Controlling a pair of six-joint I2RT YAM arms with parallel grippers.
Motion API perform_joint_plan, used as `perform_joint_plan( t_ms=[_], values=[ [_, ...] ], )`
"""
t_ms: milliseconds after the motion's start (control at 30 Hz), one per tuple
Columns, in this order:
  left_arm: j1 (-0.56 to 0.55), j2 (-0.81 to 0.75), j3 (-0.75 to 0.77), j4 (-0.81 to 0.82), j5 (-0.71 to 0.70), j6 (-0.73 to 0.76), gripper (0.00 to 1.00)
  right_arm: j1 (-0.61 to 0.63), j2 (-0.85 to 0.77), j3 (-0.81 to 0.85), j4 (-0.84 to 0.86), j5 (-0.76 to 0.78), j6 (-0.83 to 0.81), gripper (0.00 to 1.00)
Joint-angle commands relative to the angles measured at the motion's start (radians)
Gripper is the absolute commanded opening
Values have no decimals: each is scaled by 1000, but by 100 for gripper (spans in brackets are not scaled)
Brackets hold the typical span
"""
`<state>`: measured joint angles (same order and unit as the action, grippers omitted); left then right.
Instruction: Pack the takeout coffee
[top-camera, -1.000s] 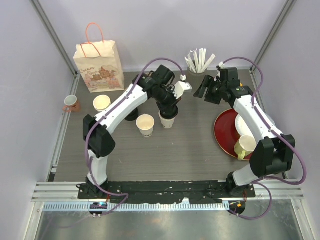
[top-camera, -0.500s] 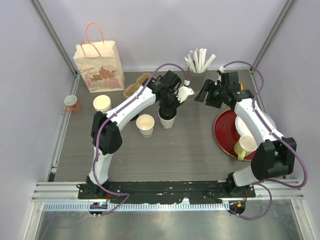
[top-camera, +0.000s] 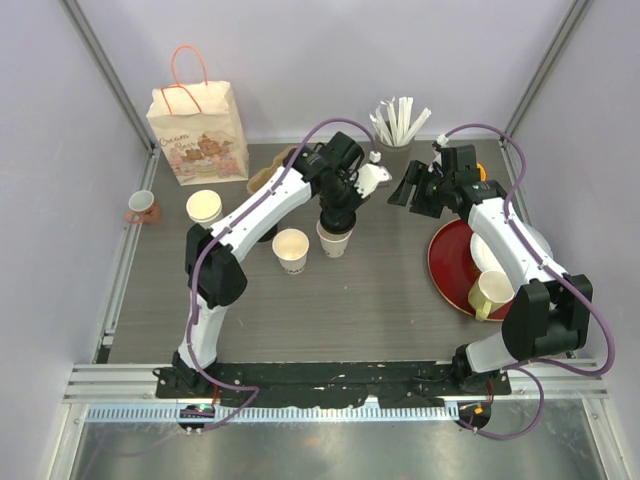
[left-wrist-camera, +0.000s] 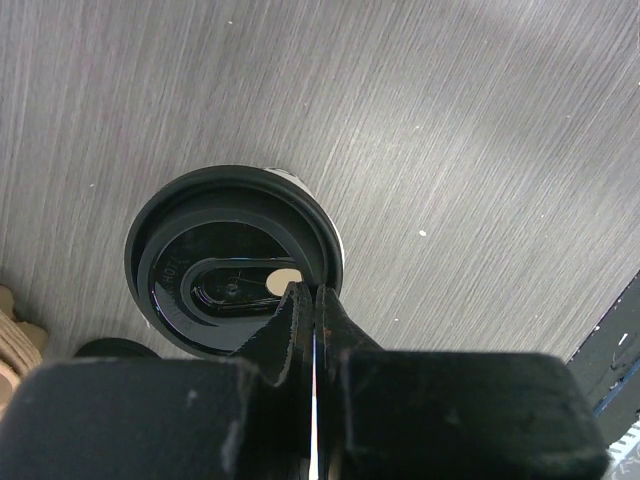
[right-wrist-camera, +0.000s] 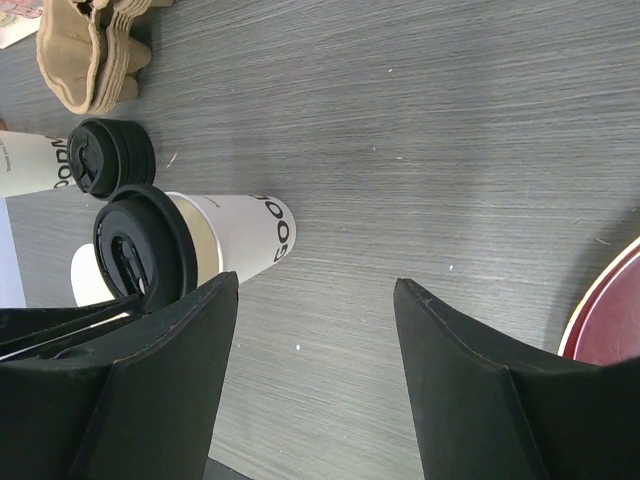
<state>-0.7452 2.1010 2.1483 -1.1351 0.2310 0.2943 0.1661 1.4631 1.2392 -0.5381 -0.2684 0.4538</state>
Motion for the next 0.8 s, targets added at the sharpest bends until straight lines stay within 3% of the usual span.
perform_joint_plan(
  t_ms=[0,767],
  values=[
    [-3,-15,30,-46,7,-6,0,-5,-26,5,40,-17,-7,69],
    [-6,7,-64,-6,47,-23,0,-5,-20,2,49,-38,8,69]
  ],
)
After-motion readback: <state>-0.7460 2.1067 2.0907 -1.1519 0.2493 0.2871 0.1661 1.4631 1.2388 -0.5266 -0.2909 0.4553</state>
